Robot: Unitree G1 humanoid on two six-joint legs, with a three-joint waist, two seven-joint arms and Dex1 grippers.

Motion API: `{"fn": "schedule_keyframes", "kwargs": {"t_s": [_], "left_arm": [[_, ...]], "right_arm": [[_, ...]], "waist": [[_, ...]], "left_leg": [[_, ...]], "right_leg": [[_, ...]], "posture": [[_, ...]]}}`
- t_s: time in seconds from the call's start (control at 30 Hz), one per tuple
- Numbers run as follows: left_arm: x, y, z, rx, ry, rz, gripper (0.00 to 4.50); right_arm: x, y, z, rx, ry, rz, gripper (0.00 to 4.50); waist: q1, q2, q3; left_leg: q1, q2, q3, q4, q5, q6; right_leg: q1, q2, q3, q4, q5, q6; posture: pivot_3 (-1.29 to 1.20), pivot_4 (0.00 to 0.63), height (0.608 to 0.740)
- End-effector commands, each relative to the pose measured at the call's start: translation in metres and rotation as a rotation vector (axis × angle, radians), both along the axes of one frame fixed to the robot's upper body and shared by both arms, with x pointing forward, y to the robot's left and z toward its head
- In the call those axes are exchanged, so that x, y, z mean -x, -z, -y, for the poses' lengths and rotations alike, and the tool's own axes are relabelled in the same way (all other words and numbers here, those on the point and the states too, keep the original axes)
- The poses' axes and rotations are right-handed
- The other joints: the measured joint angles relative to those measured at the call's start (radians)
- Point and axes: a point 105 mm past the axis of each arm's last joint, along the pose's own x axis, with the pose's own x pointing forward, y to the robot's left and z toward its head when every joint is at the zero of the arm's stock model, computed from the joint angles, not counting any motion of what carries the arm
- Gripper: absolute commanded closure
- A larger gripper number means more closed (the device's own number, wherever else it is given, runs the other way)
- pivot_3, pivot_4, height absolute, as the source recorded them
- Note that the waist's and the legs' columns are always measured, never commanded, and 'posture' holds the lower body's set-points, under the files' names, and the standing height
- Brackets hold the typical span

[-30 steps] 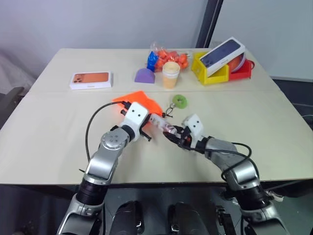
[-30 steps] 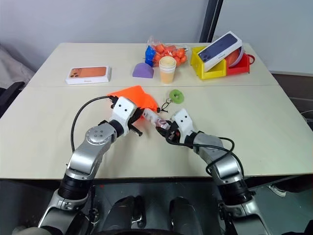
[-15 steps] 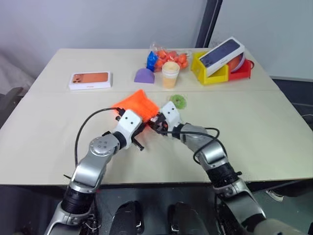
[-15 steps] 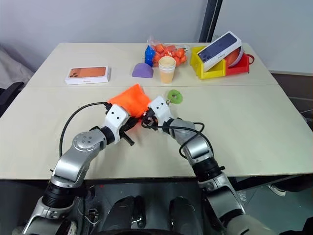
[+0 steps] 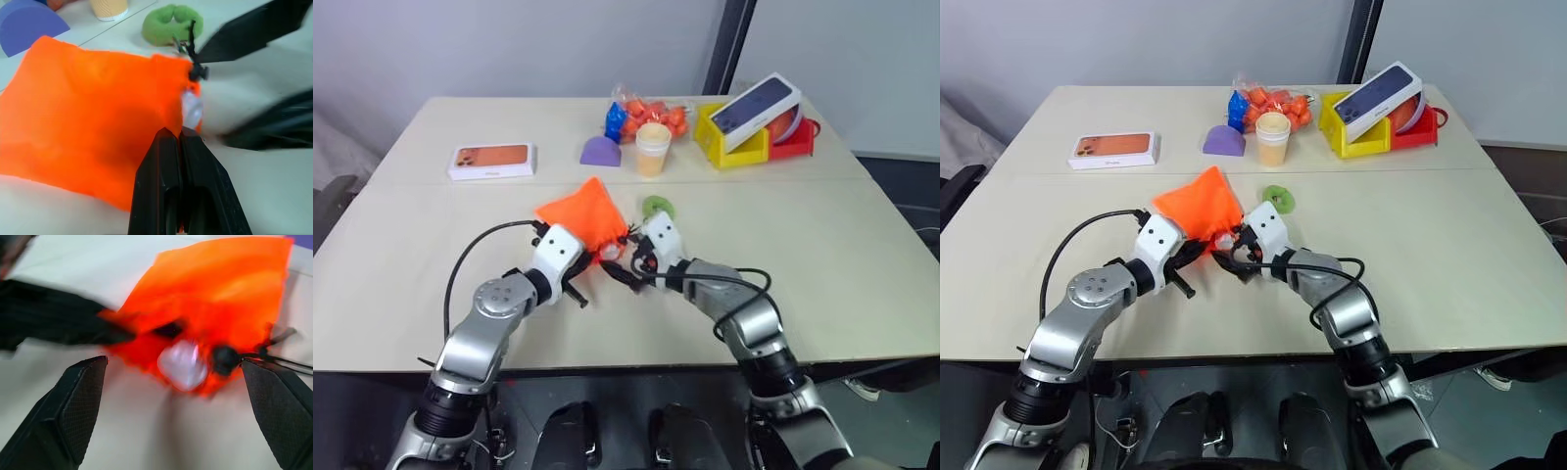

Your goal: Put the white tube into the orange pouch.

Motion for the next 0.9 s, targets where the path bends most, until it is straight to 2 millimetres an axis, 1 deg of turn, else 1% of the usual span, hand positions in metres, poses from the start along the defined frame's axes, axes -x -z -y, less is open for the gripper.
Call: {"fn": "schedule_keyframes", "kwargs": {"t_s": [0.03, 0.1, 0.23, 0.33, 0.43, 0.5, 0.67, 0.77, 0.83, 0.87, 0.9], "left_arm": [[0.001, -0.016, -0.010, 0.009, 0.016, 0.059, 4.50], [0.003, -0.015, -0.017, 0.006, 0.030, 0.052, 4.50], [0.009, -0.015, -0.033, 0.016, 0.047, 0.030, 4.50], [0.014, -0.011, -0.049, 0.000, 0.055, 0.006, 4.50], [0.016, -0.009, -0.057, -0.005, 0.061, -0.012, 4.50], [0.017, -0.005, -0.063, -0.024, 0.065, -0.022, 4.50], [0.017, -0.003, -0.065, -0.009, 0.065, -0.024, 4.50], [0.018, -0.002, -0.065, 0.032, 0.064, -0.035, 4.50], [0.017, -0.003, -0.064, 0.073, 0.064, -0.042, 4.50], [0.016, -0.004, -0.064, 0.105, 0.064, -0.049, 4.50], [0.016, -0.004, -0.063, 0.130, 0.069, -0.056, 4.50]], "right_arm": [[0.013, -0.018, 0.010, -0.021, -0.042, 0.045, 0.02], [0.015, -0.020, 0.017, -0.013, -0.046, 0.052, 0.02], [0.014, -0.023, 0.027, 0.019, -0.048, 0.083, 0.02], [0.000, -0.027, 0.039, 0.064, -0.002, 0.136, 0.02], [-0.009, -0.026, 0.045, 0.112, 0.009, 0.170, 0.02], [-0.022, -0.024, 0.048, 0.141, 0.023, 0.185, 0.02], [-0.033, -0.020, 0.048, 0.170, 0.007, 0.212, 0.02], [-0.030, -0.023, 0.042, 0.160, -0.030, 0.241, 0.02], [-0.020, -0.028, 0.034, 0.138, -0.092, 0.272, 0.02], [-0.013, -0.031, 0.028, 0.115, -0.143, 0.286, 0.02], [-0.005, -0.035, 0.024, 0.069, -0.183, 0.276, 0.25]], "waist": [[0.000, 0.000, 0.000], [-0.003, 0.000, 0.000], [-0.005, 0.000, 0.000], [-0.005, 0.000, 0.000], [-0.004, 0.000, 0.000], [-0.003, 0.000, 0.000], [-0.002, 0.000, 0.000], [-0.003, 0.001, 0.000], [-0.002, 0.001, 0.000], [-0.002, 0.001, 0.000], [-0.002, 0.001, 0.000]], "left_leg": [[0.000, 0.000, 0.000, 0.000, -0.001, 0.001], [0.000, 0.000, 0.000, 0.000, -0.002, 0.000], [0.000, 0.000, 0.000, -0.001, -0.002, -0.001], [0.000, 0.000, 0.000, -0.001, -0.002, -0.001], [0.000, 0.000, 0.000, -0.001, -0.003, -0.001], [0.000, 0.000, 0.000, -0.001, -0.003, -0.001], [0.000, 0.000, 0.000, -0.001, -0.003, -0.001], [-0.001, 0.000, 0.001, -0.002, -0.002, -0.001], [-0.001, 0.000, 0.001, -0.002, -0.001, 0.000], [-0.001, 0.000, 0.001, -0.002, -0.001, 0.000], [-0.001, 0.000, 0.001, -0.002, -0.001, 0.000]], "right_leg": [[0.000, 0.000, 0.000, 0.000, 0.000, 0.000], [0.000, 0.000, 0.000, 0.000, -0.002, -0.003], [-0.001, 0.000, 0.000, 0.000, -0.002, -0.003], [-0.001, 0.000, 0.000, -0.001, -0.002, -0.003], [-0.001, 0.000, 0.000, -0.001, -0.002, -0.004], [-0.001, 0.000, 0.000, -0.002, -0.002, -0.004], [-0.001, -0.001, 0.000, -0.002, -0.002, -0.004], [-0.001, 0.000, 0.000, -0.003, -0.002, -0.004], [-0.001, 0.000, 0.000, -0.003, -0.002, -0.003], [-0.001, 0.000, 0.000, -0.003, -0.002, -0.003], [-0.001, 0.000, 0.000, -0.003, -0.001, -0.003]], "posture": [[0.00, 0.150, 0.740], [0.00, 0.150, 0.740], [0.00, 0.150, 0.740], [0.00, 0.150, 0.740], [0.00, 0.150, 0.740], [0.00, 0.150, 0.740], [0.00, 0.150, 0.740], [0.00, 0.150, 0.740], [0.00, 0.150, 0.740], [0.00, 0.150, 0.740], [0.00, 0.150, 0.740]]}}
